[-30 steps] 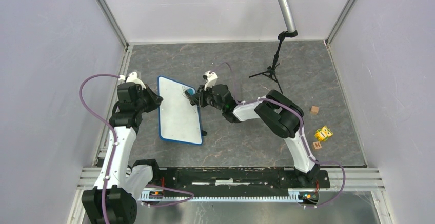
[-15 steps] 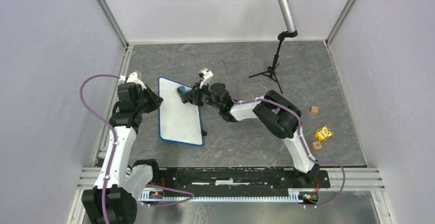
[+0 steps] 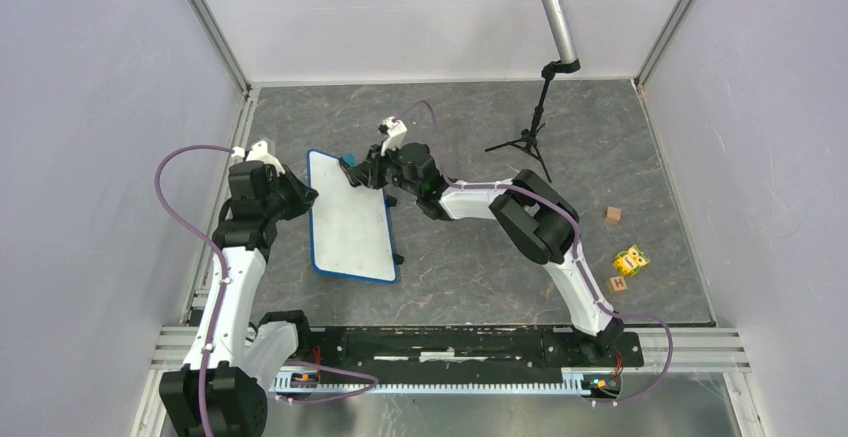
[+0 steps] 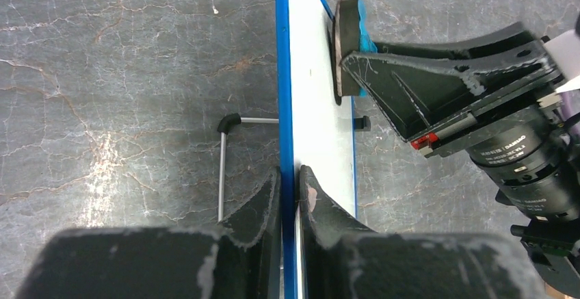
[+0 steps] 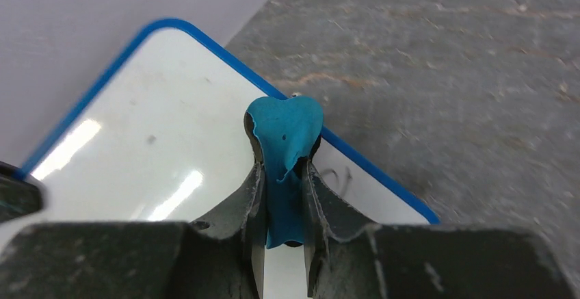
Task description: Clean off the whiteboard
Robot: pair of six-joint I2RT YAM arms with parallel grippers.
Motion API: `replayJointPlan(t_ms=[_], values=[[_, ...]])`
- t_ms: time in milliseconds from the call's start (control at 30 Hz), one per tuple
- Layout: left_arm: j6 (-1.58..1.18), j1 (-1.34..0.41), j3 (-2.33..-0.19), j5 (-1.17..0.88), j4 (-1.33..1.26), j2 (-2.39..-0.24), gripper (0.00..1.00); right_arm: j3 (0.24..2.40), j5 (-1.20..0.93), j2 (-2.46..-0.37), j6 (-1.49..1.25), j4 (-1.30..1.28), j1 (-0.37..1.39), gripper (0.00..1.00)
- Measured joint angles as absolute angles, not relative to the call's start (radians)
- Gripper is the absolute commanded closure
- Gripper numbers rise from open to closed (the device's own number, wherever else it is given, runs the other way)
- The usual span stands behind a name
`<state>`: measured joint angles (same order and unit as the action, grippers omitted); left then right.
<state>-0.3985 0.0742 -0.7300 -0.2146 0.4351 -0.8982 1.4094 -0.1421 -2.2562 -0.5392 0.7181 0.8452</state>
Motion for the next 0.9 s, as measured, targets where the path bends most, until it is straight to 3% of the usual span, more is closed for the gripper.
replayJointPlan(t_ms=[133, 367, 900], values=[[-0.398, 0.074, -0.730, -0.211, 0.437, -0.898, 0.98, 1.484, -0.153, -2.281, -0.531, 0.700, 0.858, 0.95], [-0.398, 0.074, -0.730, -0.214, 0.442, -0.898, 0.98, 1.374, -0.139, -2.286, -0.574, 0.797, 0.823, 0.95], [-0.398, 0.074, -0.730, -0.214, 0.450, -0.894, 0.98, 1.396, -0.045, -2.190, -0.438, 0.658, 0.918, 0.95]])
